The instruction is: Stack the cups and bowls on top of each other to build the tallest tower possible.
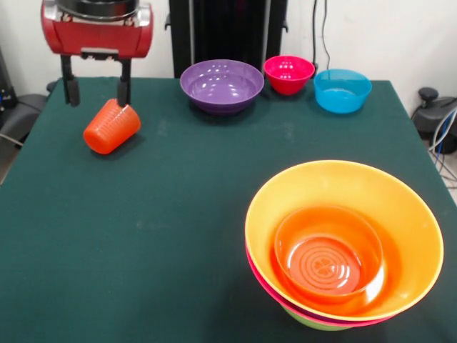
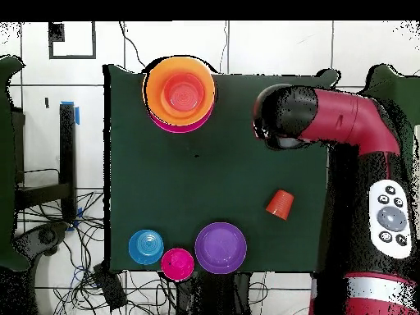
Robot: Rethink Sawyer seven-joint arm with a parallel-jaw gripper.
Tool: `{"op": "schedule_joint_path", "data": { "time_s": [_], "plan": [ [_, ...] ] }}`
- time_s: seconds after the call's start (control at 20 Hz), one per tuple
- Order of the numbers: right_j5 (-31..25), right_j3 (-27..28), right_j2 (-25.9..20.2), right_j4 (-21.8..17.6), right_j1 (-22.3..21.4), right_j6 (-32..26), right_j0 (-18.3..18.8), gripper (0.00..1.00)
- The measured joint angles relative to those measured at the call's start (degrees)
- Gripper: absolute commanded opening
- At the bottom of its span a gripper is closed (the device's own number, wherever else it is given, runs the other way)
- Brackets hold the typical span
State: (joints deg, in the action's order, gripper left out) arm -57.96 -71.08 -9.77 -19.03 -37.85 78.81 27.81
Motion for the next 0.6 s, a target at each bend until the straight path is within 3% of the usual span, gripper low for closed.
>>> {"op": "schedule_joint_path", "data": {
  "time_s": [0.4, 0.6],
  "plan": [
    [7.1, -2.5, 0.0, -3.3, 1.7, 0.0, 1.7, 1.00],
    [7.9, -3.3, 0.7, -3.9, 2.6, 0.0, 1.4, 1.00]
  ]
}}
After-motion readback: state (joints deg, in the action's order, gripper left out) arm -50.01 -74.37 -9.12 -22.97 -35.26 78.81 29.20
